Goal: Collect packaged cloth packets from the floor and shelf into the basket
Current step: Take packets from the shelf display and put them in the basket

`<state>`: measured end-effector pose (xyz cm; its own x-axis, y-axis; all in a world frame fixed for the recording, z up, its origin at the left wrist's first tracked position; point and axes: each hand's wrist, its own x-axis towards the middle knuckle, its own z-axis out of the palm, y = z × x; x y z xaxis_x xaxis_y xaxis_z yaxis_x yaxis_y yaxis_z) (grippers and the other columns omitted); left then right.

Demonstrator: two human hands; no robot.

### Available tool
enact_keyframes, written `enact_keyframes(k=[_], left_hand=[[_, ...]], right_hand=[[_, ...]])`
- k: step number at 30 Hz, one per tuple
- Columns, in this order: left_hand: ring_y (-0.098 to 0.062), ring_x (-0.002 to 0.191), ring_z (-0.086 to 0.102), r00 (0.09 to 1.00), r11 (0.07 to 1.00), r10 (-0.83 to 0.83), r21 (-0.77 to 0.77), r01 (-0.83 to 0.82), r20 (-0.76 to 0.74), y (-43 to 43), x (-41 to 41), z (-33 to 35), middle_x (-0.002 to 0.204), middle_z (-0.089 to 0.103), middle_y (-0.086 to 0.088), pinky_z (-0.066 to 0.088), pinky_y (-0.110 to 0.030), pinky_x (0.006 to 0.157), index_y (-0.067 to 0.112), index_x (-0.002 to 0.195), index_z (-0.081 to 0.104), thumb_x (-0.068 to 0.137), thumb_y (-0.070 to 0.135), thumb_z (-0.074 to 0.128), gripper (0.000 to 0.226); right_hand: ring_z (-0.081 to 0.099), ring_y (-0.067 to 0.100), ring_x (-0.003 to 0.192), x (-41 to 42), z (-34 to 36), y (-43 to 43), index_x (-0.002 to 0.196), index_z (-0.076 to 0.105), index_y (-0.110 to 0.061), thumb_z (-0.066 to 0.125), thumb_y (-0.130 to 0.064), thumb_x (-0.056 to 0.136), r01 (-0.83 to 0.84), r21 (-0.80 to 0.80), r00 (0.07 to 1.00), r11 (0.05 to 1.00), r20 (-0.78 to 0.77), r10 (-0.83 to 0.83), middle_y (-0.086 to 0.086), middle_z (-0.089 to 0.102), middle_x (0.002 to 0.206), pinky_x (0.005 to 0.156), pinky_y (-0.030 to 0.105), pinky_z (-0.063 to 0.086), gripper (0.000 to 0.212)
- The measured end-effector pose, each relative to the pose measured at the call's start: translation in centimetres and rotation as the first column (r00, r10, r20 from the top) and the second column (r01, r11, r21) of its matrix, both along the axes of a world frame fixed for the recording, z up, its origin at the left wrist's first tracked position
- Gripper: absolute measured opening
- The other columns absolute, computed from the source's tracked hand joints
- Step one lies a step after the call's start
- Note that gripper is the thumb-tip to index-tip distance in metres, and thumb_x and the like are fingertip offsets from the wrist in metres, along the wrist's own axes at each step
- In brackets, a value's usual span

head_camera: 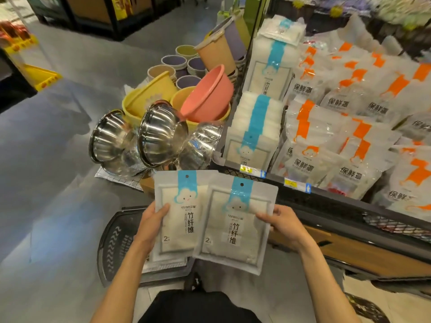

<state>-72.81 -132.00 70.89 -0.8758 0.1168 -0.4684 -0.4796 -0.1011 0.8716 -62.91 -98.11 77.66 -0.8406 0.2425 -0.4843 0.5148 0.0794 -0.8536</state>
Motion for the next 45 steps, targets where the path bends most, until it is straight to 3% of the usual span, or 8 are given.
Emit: enact_keyframes(k=[7, 12, 17, 22, 29, 36, 40, 45], left_hand=[[-0.029, 0.105, 0.072, 0.999, 1.000, -0.011, 0.010, 0.012, -0.042, 0.8, -5.7, 1.5, 0.115, 0.074, -0.009, 0.058, -0.047, 0.088, 0.011, 0.127, 0.061, 0.102, 0.016, 0.055, 0.026], [-0.030, 0.105, 0.071, 0.998, 1.000, -0.004, 0.016, 0.005, -0.059, 1.5, -8.1, 2.0, 0.114, 0.074, -0.010, 0.057, -0.048, 0.090, 0.016, 0.122, 0.064, 0.102, 0.013, 0.054, 0.022], [-0.032, 0.104, 0.072, 0.998, 0.999, 0.047, 0.005, -0.047, -0.038, 1.9, -9.6, 1.9, 0.111, 0.076, -0.009, 0.056, -0.052, 0.091, 0.020, 0.119, 0.065, 0.102, 0.015, 0.055, 0.020], [-0.026, 0.099, 0.074, 0.993, 0.994, 0.106, 0.010, -0.105, -0.057, 3.0, -11.3, 2.5, 0.107, 0.077, -0.005, 0.058, -0.045, 0.083, 0.020, 0.115, 0.065, 0.102, 0.015, 0.055, 0.017], [-0.023, 0.097, 0.074, 0.988, 0.990, 0.142, -0.016, -0.143, -0.063, 3.5, -12.8, 2.9, 0.105, 0.077, -0.003, 0.059, -0.041, 0.079, 0.019, 0.116, 0.065, 0.102, 0.015, 0.055, 0.018], [-0.024, 0.098, 0.073, 0.990, 0.990, 0.134, -0.042, -0.136, -0.051, 4.2, -13.1, 2.8, 0.110, 0.076, -0.005, 0.059, -0.044, 0.082, 0.019, 0.120, 0.064, 0.101, 0.016, 0.056, 0.020], [-0.022, 0.098, 0.074, 0.993, 0.991, 0.112, -0.073, -0.115, -0.042, 4.3, -13.0, 2.5, 0.110, 0.076, -0.002, 0.058, -0.043, 0.083, 0.020, 0.123, 0.063, 0.102, 0.015, 0.056, 0.023], [-0.024, 0.097, 0.074, 0.996, 0.991, 0.070, -0.113, -0.075, -0.048, 4.1, -12.7, 2.7, 0.109, 0.076, -0.005, 0.059, -0.044, 0.083, 0.016, 0.123, 0.064, 0.101, 0.017, 0.057, 0.023]], right_hand=[[0.074, 0.019, 0.096, -6.0, 0.3, 2.3, 0.106, 0.076, -0.011, 0.076, -0.019, 0.086, 0.058, -0.023, 0.996, 0.998, -0.073, -0.059, 0.004, 0.077, 0.103, 0.082, 0.037, 0.059, 0.022], [0.074, 0.020, 0.093, -8.9, 0.2, 3.3, 0.104, 0.075, -0.009, 0.076, -0.016, 0.085, 0.114, 0.019, 0.986, 0.993, -0.128, -0.111, 0.003, 0.078, 0.098, 0.068, 0.026, 0.057, 0.020], [0.074, 0.020, 0.088, -11.8, 0.7, 5.8, 0.099, 0.076, -0.010, 0.079, -0.020, 0.083, 0.206, 0.073, 0.958, 0.976, -0.216, -0.186, 0.003, 0.078, 0.095, 0.071, 0.029, 0.056, 0.019], [0.074, 0.028, 0.085, -15.0, 1.6, 8.0, 0.094, 0.074, 0.000, 0.081, -0.021, 0.082, 0.295, 0.110, 0.917, 0.949, -0.311, -0.249, 0.015, 0.076, 0.092, 0.080, 0.049, 0.060, 0.025], [0.064, -0.001, 0.056, -18.9, 2.3, 9.7, 0.095, 0.073, 0.000, 0.079, -0.015, 0.084, 0.407, 0.078, 0.837, 0.910, -0.430, -0.338, -0.008, 0.072, 0.066, 0.052, 0.015, 0.050, 0.019], [0.073, 0.027, 0.066, -19.1, -0.6, 9.8, 0.093, 0.074, -0.007, 0.080, -0.020, 0.082, 0.330, 0.119, 0.895, 0.937, -0.355, -0.270, 0.000, 0.076, 0.073, 0.056, 0.036, 0.061, 0.019], [0.075, 0.017, 0.083, -18.4, -3.2, 9.1, 0.100, 0.075, -0.006, 0.079, -0.020, 0.082, 0.325, 0.113, 0.906, 0.939, -0.321, -0.275, 0.000, 0.077, 0.085, 0.067, 0.026, 0.061, 0.023], [0.074, 0.018, 0.089, -18.9, -4.2, 8.6, 0.109, 0.071, -0.002, 0.076, -0.020, 0.085, 0.359, 0.093, 0.897, 0.929, -0.309, -0.315, 0.007, 0.075, 0.099, 0.075, 0.033, 0.062, 0.030]])
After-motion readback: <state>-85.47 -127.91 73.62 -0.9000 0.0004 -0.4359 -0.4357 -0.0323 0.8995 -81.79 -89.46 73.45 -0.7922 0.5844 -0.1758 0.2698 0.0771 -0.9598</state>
